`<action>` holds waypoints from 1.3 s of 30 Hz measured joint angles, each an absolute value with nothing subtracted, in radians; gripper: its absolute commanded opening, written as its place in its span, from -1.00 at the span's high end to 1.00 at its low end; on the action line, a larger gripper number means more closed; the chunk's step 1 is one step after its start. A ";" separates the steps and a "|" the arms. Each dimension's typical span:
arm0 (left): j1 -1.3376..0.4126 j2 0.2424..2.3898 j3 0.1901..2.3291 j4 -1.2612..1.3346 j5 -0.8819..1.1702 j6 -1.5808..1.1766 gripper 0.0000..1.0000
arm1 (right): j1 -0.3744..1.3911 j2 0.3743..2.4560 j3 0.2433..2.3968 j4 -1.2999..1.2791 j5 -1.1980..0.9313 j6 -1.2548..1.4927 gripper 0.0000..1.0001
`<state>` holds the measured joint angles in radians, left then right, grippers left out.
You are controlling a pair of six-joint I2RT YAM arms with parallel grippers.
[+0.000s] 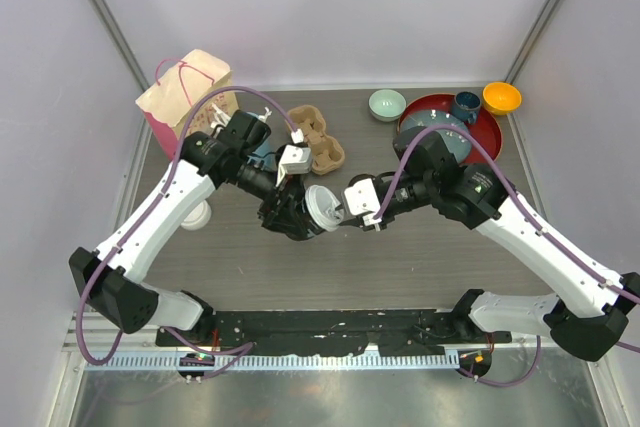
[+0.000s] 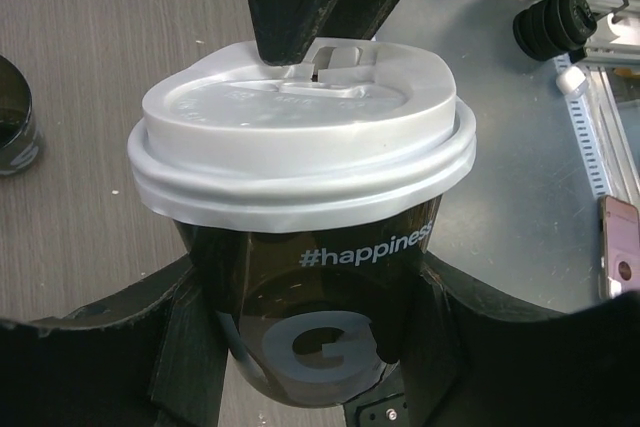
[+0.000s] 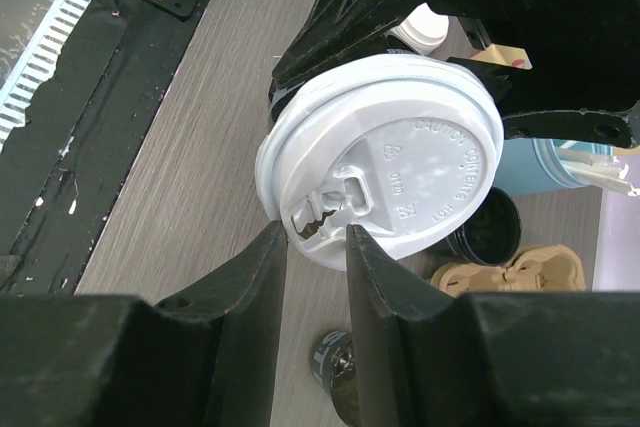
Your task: Pack the takeout coffee
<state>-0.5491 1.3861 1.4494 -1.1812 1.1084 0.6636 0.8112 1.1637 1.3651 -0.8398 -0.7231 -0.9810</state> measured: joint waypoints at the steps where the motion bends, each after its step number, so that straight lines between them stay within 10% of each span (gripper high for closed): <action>1: -0.549 1.386 1.449 -1.179 1.109 0.656 -0.16 | 0.812 1.163 1.365 -0.839 -0.723 -0.982 0.39; 22: -0.537 1.395 1.451 -1.081 1.093 0.445 0.00 | 0.816 1.112 1.249 -0.725 -0.723 -0.916 0.72; 39: -0.528 1.424 1.436 -1.011 1.069 0.566 -0.58 | 0.836 1.113 1.249 -0.742 -0.627 -0.889 0.98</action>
